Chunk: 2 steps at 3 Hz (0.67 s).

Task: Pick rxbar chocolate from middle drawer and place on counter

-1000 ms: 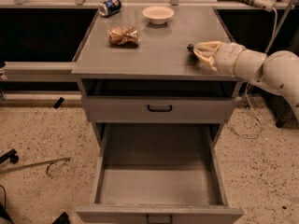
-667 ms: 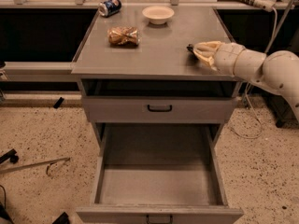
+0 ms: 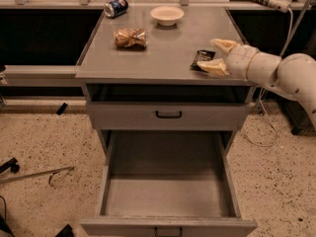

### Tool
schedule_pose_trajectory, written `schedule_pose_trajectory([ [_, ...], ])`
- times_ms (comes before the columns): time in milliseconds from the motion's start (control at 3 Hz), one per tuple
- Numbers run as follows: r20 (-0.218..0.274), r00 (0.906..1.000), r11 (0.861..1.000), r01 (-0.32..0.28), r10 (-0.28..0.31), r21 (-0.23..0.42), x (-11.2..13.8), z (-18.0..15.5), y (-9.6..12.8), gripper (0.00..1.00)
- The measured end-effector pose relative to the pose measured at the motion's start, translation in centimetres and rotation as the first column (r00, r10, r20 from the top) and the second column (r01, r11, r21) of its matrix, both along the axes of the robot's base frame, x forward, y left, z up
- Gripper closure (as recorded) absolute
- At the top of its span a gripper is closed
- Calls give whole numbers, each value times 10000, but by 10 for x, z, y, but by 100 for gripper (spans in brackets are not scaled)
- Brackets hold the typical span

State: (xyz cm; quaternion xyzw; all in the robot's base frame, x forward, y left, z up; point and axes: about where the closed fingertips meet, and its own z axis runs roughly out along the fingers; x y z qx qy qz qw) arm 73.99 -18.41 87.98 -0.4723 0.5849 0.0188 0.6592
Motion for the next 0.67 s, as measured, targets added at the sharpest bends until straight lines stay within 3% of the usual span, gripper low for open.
schedule_pose_trajectory([
  [333, 0, 10000, 10000, -1, 1, 0, 0, 0, 0, 0],
  [667, 0, 10000, 10000, -1, 1, 0, 0, 0, 0, 0],
])
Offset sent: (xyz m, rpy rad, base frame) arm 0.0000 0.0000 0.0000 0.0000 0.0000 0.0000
